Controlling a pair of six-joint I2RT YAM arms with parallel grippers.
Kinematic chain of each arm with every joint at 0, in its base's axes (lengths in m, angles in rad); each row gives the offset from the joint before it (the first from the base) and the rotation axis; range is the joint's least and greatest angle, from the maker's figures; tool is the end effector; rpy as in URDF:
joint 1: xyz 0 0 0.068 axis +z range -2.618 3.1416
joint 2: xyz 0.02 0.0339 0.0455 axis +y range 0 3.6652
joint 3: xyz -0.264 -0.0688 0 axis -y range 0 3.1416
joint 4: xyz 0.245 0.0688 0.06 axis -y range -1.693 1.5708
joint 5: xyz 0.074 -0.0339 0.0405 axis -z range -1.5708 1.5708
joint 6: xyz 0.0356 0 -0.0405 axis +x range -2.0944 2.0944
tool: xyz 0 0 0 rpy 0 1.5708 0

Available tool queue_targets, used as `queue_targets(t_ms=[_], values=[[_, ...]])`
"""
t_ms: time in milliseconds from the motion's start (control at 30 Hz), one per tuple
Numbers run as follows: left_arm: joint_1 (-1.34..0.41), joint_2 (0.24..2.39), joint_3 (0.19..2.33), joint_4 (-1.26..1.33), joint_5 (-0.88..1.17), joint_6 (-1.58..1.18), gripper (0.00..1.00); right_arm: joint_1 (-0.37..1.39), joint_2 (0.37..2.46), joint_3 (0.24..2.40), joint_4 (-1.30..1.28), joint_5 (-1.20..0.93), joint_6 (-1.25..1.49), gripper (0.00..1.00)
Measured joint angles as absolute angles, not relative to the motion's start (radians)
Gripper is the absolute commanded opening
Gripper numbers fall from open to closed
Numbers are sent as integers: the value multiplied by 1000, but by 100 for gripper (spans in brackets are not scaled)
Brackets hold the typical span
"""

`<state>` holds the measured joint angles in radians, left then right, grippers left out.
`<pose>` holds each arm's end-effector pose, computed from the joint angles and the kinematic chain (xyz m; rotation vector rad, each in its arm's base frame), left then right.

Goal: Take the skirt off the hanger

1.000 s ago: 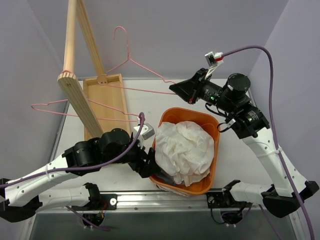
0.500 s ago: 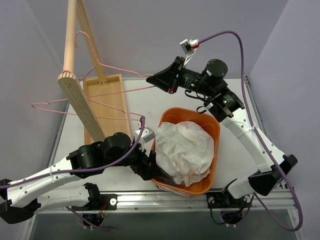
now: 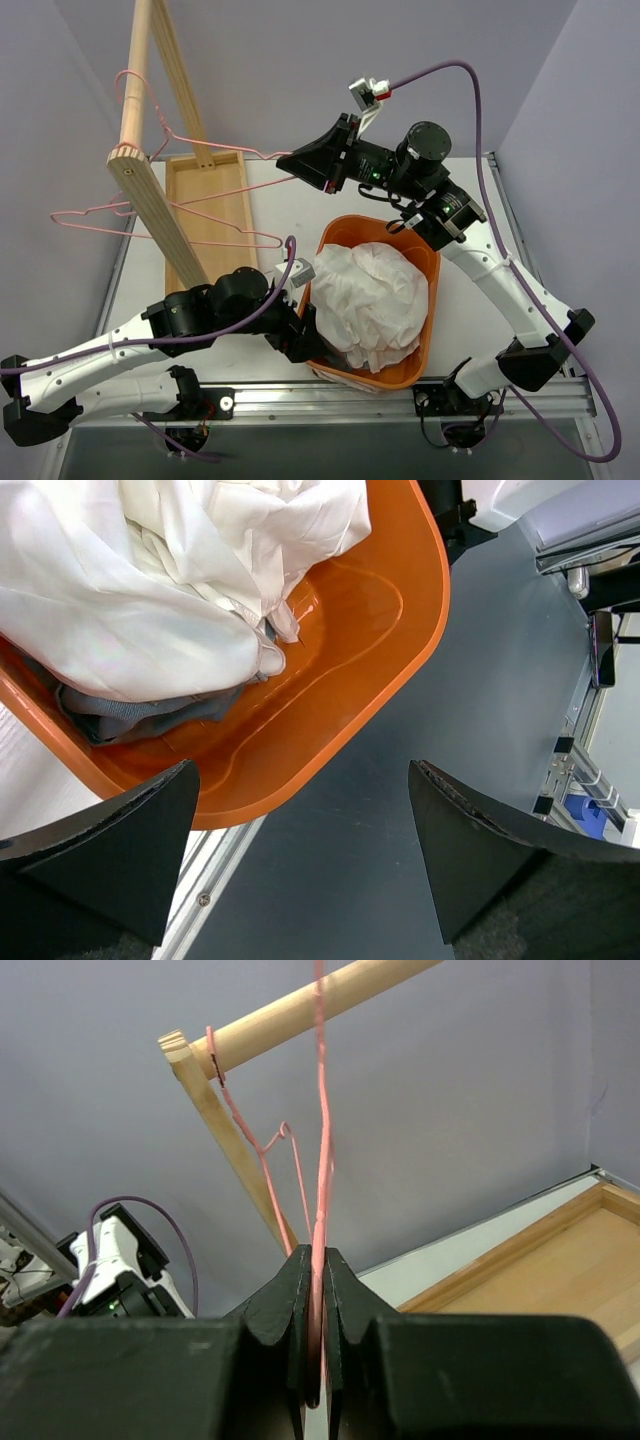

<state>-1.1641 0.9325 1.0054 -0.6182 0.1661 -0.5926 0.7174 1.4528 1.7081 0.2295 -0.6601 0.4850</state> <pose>0.0721 -0.1823 0.3466 0.7702 2.2298 -1.1463 0.2126 0.2145 0.5432 -0.7789 1.0627 1.3976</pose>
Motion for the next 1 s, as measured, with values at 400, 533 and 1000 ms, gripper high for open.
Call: queue_targets(t_ms=[400,533,1000], values=[[-1164,933,1005,-616,170,-600,94,758,1451,1716,200,-658,454,0],[-1164,933,1005,-616,170,-601,94,762,1442,1693,188,-625,439,0],[-1164,945,1005,-610,171,-627,94,767,1371,1554,86,-432,414,52]])
